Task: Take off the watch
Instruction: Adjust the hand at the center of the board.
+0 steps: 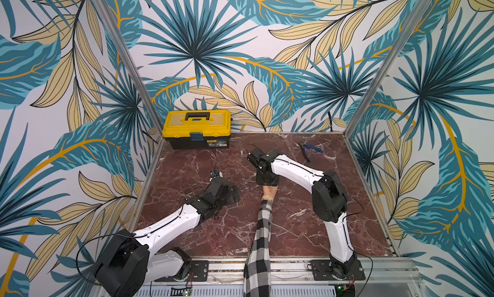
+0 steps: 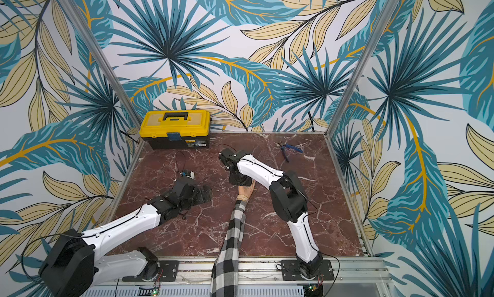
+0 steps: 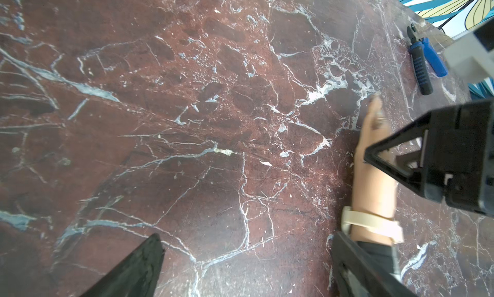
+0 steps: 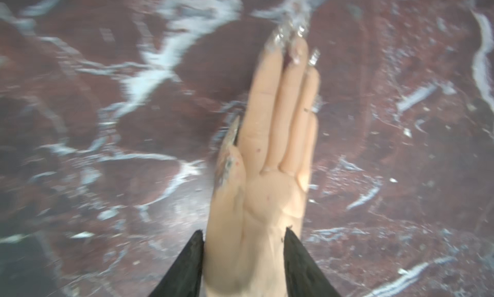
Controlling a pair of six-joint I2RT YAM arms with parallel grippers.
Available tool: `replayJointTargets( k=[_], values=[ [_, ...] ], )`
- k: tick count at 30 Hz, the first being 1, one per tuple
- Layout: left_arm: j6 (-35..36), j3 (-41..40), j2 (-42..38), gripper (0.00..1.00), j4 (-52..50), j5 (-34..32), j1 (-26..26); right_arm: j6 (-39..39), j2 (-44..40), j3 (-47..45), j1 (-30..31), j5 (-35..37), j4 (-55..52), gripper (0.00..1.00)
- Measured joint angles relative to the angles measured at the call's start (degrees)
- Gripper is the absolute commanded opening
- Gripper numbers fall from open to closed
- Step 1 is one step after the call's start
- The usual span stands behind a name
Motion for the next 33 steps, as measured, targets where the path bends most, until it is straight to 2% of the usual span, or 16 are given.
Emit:
replayJointTargets(
  k=[4,8,10,12,17,21,25,33],
  values=[
    [-0.13,0.00,0.44,0.99,0.00,0.83,0.42,0.26,1.36,3.45,1.60,-3.41,0.87,0.53],
    [0.31,0.22,1.88,0.99,0.00,2.51,0.70,0.61,0.94,3.87,1.99,-6.73,2.58,0.60],
    [0.90,0.61,2.75,0.99,-0.04,3.87,0.87,0.52,-0.39,2.84,1.90,-7.37,3.58,0.66],
    [1.62,1.31,3.76,1.00,-0.04,5.51,1.03,0.22,-3.78,-0.42,1.62,-7.89,5.16,0.77],
    [2.84,2.60,4.68,0.99,-0.07,8.74,1.70,0.92,-15.80,-13.81,-0.81,-9.88,10.62,0.98],
    [3.30,4.04,5.31,1.00,-0.09,10.12,2.14,1.68,-21.09,-24.00,-3.89,-11.89,15.56,0.99],
    [3.58,5.99,6.93,1.00,-0.09,10.60,2.45,2.16,-22.47,-32.06,-5.57,-14.78,21.00,1.00],
    [3.17,8.52,10.51,0.99,-0.04,11.96,2.75,5.90,-22.62,-42.36,-8.04,-22.71,36.15,0.99]
  ],
)
